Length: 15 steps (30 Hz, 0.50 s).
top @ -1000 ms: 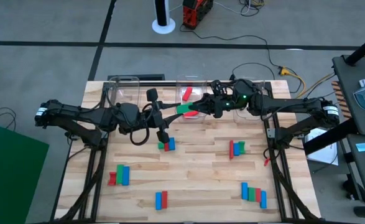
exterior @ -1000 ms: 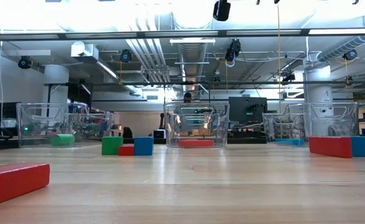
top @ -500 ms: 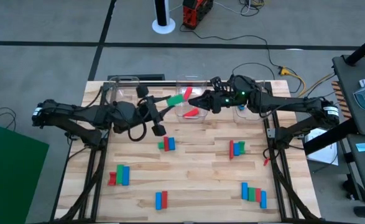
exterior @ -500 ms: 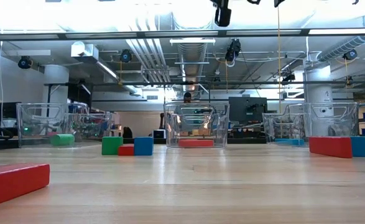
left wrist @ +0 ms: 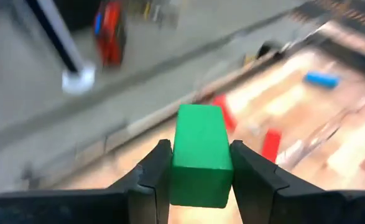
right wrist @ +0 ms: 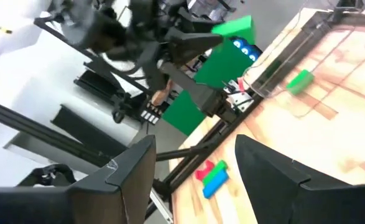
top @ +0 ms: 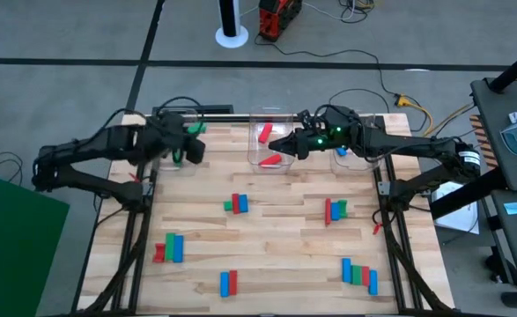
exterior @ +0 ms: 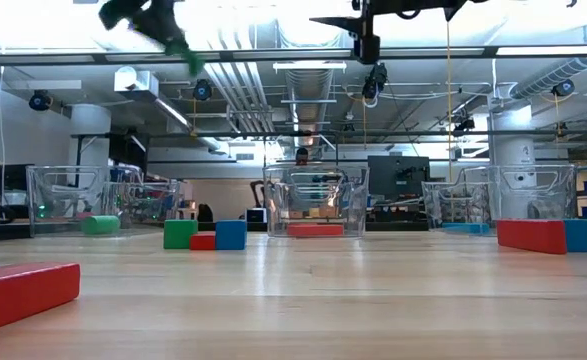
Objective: Sort blocks
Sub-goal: Put the green wooden block into the left transparent bin
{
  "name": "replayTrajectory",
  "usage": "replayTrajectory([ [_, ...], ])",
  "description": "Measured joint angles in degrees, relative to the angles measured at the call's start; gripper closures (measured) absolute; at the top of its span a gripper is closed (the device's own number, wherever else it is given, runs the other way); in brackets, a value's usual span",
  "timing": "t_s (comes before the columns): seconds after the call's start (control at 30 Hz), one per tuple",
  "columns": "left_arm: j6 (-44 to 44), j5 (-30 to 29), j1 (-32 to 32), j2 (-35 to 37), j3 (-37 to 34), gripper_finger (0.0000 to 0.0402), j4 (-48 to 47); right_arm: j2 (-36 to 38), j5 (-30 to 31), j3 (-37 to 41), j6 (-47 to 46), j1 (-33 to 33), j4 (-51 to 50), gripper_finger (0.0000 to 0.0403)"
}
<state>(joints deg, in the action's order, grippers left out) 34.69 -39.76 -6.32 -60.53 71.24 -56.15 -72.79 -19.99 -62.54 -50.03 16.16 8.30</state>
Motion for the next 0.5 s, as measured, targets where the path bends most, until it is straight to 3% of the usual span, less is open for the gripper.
replayTrajectory([
  [0.3,19.14,18.81,-12.76,-2.01,-0.01,0.0292,-25.31,0.04,0.00,0.00,0.68,0.00,-0.83,0.0191],
  [0.4,20.22,20.72,-15.71,-3.45,-0.47,0.0292,-31.76,0.04,0.01,0.00,0.97,0.00,-0.83,0.0193],
  [0.5,18.95,20.86,-17.28,-4.02,-0.87,0.0292,-31.94,0.04,0.02,0.00,1.19,0.00,-0.83,0.0192],
])
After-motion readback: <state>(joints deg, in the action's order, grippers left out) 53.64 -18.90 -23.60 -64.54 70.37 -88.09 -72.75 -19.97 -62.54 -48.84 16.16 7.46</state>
